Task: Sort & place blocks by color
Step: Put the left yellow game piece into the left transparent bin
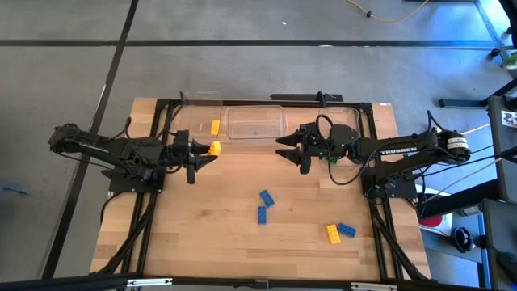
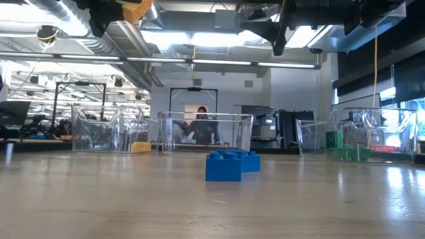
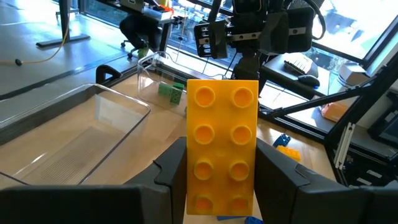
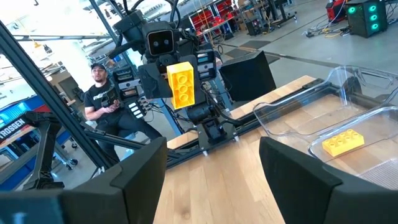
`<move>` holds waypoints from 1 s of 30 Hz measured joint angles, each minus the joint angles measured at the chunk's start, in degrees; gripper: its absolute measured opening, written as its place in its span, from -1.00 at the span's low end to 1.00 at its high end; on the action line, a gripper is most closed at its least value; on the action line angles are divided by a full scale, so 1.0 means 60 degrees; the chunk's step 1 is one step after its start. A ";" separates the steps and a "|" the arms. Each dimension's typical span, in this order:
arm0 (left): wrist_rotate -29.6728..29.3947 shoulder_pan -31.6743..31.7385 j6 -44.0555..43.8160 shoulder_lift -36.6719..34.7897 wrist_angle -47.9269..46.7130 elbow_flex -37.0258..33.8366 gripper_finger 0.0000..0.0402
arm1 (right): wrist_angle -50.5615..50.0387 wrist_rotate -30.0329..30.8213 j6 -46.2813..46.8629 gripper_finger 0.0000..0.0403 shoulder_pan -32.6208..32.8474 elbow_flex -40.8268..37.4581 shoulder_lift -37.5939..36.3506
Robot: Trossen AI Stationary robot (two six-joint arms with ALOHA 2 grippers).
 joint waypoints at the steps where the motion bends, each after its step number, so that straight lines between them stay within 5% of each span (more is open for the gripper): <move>1: 0.0000 -0.0001 -0.0007 0.0000 0.0000 0.0000 -0.36 | 0.0000 -0.0002 -0.0002 0.28 -0.0001 0.0000 0.0000; 20: 0.0195 0.0241 0.0013 0.0010 0.0004 -0.0011 -0.36 | 0.0000 0.0000 -0.0034 0.28 0.0000 0.0000 0.0000; 25: 0.0554 0.1595 0.0421 0.0171 -0.0011 -0.0015 -0.36 | -0.0004 0.0000 -0.0033 0.28 0.0001 0.0000 0.0000; 30: 0.2287 0.4232 0.0953 0.0359 -0.0043 -0.0015 -0.36 | -0.0003 0.0000 0.0014 0.28 0.0003 0.0000 0.0000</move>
